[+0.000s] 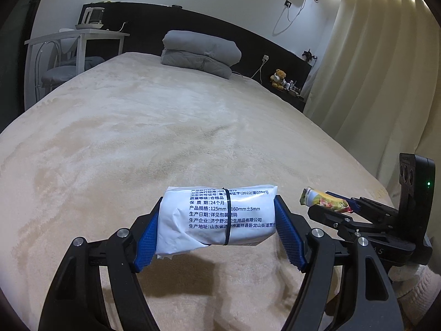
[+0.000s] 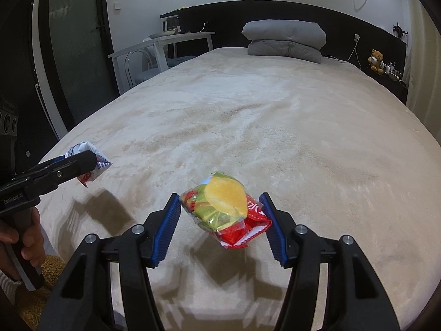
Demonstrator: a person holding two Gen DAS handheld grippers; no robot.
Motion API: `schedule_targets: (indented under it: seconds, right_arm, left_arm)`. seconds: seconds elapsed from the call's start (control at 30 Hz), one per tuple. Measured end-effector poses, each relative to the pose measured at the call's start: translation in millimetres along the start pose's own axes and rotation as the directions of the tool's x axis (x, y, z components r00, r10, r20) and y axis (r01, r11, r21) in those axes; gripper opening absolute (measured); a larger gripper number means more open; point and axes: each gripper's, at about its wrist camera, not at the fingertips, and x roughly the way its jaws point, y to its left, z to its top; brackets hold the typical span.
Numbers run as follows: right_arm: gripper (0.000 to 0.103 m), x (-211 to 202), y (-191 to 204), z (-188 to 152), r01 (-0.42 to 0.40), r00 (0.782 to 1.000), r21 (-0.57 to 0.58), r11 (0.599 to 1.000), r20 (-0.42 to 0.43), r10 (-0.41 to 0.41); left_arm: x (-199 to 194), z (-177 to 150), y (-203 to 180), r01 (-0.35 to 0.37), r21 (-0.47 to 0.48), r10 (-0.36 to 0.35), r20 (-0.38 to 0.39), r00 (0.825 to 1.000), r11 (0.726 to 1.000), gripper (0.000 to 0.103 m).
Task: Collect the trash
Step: 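Carry both held items down past the bed edge toward the clear plastic bag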
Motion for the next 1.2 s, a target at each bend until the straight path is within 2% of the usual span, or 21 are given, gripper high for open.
schedule_targets:
  seconds: [0.23, 0.6, 1.2]
  right_arm:
    - [0.059, -34.2, -6.4, -17.4, 0.005, 1.000, 0.015, 1.000, 0.029, -0.006]
    - [0.059, -86.1, -6.7, -55.8, 0.036, 0.997, 0.016, 0.999, 0.064, -0.037]
    - [0.059, -141.8, 7.8, -125.5, 0.030, 0.998, 0.023, 0.999, 0.055, -0.031]
  left_arm:
    - [-12.8, -18.0, -26.2, 0.023, 0.045, -0.023, 0.004, 1.000, 0.999, 0.073]
    - [-35.4, -48.9, -55.6, 0.052, 0.057, -0.052, 0.003, 0.999, 0.997, 0.073]
    - [-72.4, -97.3, -88.0, 0.075, 0.085, -0.073, -0.023, 0.997, 0.994, 0.073]
